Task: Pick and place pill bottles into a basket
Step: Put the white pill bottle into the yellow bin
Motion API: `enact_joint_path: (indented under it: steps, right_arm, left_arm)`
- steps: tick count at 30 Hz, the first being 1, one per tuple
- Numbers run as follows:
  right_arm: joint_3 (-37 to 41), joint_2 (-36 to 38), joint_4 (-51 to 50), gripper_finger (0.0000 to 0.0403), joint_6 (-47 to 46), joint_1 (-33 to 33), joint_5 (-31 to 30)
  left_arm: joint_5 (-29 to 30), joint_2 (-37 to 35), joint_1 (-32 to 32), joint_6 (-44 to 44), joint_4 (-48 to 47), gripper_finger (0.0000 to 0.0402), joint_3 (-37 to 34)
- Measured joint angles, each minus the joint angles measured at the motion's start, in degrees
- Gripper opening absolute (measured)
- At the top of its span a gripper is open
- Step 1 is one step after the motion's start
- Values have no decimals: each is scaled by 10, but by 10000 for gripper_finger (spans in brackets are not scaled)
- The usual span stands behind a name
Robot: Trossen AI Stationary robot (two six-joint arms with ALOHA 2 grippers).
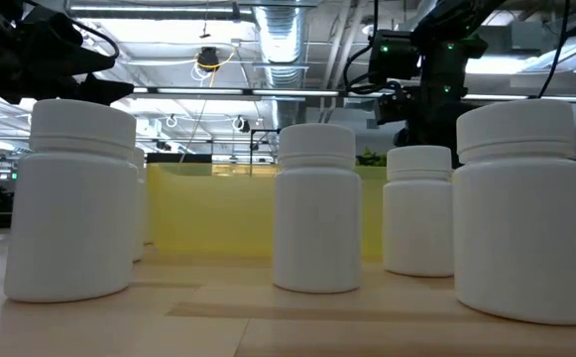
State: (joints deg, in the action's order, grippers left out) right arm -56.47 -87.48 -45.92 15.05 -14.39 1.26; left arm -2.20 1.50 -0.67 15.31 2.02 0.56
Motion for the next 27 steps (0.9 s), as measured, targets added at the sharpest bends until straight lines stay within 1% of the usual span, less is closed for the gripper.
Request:
enact_joint_path:
  steps: [14,22,27]
  right_arm:
    - [0,0,2,244,1,0,0]
    - [0,-51,1,244,5,7,-1]
    - [0,-64,14,244,5,9,0]
  left_arm:
    - [0,0,0,1,0,194,0]
    - [0,0,0,4,2,194,0]
    - [-1,0,0,10,3,194,0]
